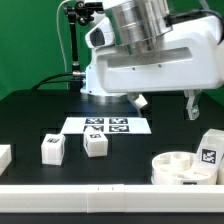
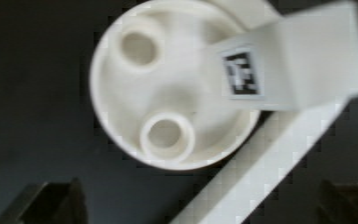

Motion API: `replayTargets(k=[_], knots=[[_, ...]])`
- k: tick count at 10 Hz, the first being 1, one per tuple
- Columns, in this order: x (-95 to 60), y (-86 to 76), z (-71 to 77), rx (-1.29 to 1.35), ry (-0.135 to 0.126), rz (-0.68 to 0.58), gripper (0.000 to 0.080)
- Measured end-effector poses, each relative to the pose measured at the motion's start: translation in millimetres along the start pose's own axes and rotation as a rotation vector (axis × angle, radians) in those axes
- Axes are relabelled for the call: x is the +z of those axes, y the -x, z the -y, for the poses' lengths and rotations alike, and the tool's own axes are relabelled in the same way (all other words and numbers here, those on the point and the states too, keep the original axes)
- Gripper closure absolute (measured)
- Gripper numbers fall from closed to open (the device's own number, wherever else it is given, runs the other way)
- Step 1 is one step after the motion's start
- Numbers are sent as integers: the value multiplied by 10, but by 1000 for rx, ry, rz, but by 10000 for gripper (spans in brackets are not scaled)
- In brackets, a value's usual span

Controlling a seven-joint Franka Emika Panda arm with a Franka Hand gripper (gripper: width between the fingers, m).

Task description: Assemble stool

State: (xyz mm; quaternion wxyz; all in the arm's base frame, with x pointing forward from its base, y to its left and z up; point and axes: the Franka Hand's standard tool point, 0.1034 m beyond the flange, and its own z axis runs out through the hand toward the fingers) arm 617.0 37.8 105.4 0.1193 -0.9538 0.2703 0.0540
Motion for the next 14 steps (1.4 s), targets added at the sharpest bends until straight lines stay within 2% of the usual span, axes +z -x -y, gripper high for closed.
replayTargets(k=[1,2,4,6,7,8,9,10,11,12,14], knots=[[4,18,-58,-169,47,8,151],[-2,14,-75,-246,59,7,151],[10,11,-88,-340,60,12,151],[15,6,-99,-540,69,17,151],[32,-30,-116,-727,159,-6,151],[88,-16,-137,-813,208,-22,151],[158,13,-200,-848,241,-33,151],[229,57,-273,-853,247,-73,151],[260,88,-417,-861,248,-79,151],[232,18,-610,-860,238,-78,151],[245,35,-558,-847,238,-81,151]])
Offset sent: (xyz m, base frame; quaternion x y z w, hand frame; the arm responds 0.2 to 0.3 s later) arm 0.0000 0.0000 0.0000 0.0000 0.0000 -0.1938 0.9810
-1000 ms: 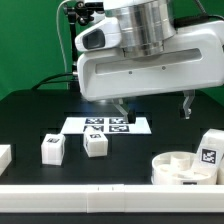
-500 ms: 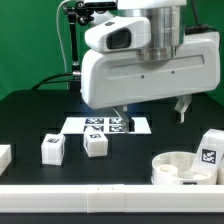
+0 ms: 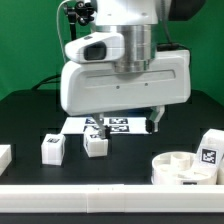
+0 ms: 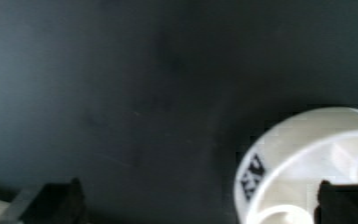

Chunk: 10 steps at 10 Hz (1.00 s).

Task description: Assemble stool

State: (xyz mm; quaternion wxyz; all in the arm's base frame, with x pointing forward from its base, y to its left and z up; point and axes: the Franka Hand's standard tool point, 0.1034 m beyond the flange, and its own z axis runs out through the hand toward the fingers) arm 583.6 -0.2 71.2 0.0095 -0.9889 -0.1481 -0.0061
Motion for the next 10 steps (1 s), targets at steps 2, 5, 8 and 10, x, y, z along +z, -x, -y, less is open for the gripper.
replayTargets(k=[2,5,8,10], knots=[[13,20,-31,5,1,3,151],[169,387,-262,115,52,20,151],[201,515,-347,132,44,48,151],[223,575,-286,137,19,115,151]])
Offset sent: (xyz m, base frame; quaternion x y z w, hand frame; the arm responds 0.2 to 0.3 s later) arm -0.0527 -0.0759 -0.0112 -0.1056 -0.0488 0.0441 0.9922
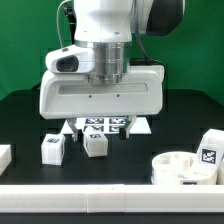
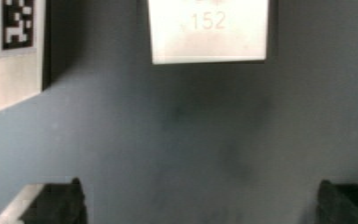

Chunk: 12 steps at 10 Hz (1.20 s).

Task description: Assemble stool

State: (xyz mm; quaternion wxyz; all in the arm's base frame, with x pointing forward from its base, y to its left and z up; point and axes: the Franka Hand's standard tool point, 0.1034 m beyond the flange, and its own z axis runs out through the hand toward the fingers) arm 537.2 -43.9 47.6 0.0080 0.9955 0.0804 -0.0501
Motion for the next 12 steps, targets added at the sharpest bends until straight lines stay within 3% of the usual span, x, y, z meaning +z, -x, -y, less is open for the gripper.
replayTargets(k=[1,2,3,5,6,8,12], knots=[[-4,15,26,21,-21,81,151],[-9,8,-19,70,-14,132,151],[-6,60,-22,114,17,219,151],[54,58,-54,103,10,304,151],[49,148,-29,107,-2,398,151],[87,118,-21,104,-7,491,151],[240,381,35,102,-36,818,151]])
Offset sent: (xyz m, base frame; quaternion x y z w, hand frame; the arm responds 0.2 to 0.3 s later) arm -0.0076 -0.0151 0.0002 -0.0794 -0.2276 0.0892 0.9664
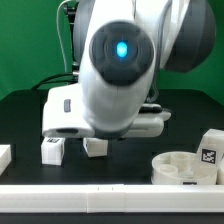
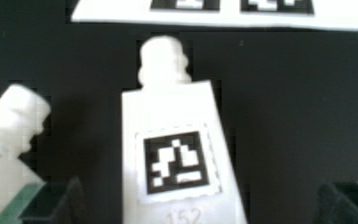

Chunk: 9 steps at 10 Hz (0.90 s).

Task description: Assemble stool

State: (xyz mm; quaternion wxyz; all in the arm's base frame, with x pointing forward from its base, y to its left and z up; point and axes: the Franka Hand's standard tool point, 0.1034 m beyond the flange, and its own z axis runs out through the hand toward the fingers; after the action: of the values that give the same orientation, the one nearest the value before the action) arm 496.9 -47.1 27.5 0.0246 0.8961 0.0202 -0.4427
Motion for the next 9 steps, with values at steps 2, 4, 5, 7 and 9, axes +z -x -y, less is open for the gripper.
replayTargets(k=[2,4,5,7,9], knots=[[32,-82,14,0,2,75,151],[41,-84,44,-42,0,76,151],[55,-108,41,-50,0,67,151],[129,-135,12,-46,-3,62,151],[174,-158,1,-43,-3,56,259]])
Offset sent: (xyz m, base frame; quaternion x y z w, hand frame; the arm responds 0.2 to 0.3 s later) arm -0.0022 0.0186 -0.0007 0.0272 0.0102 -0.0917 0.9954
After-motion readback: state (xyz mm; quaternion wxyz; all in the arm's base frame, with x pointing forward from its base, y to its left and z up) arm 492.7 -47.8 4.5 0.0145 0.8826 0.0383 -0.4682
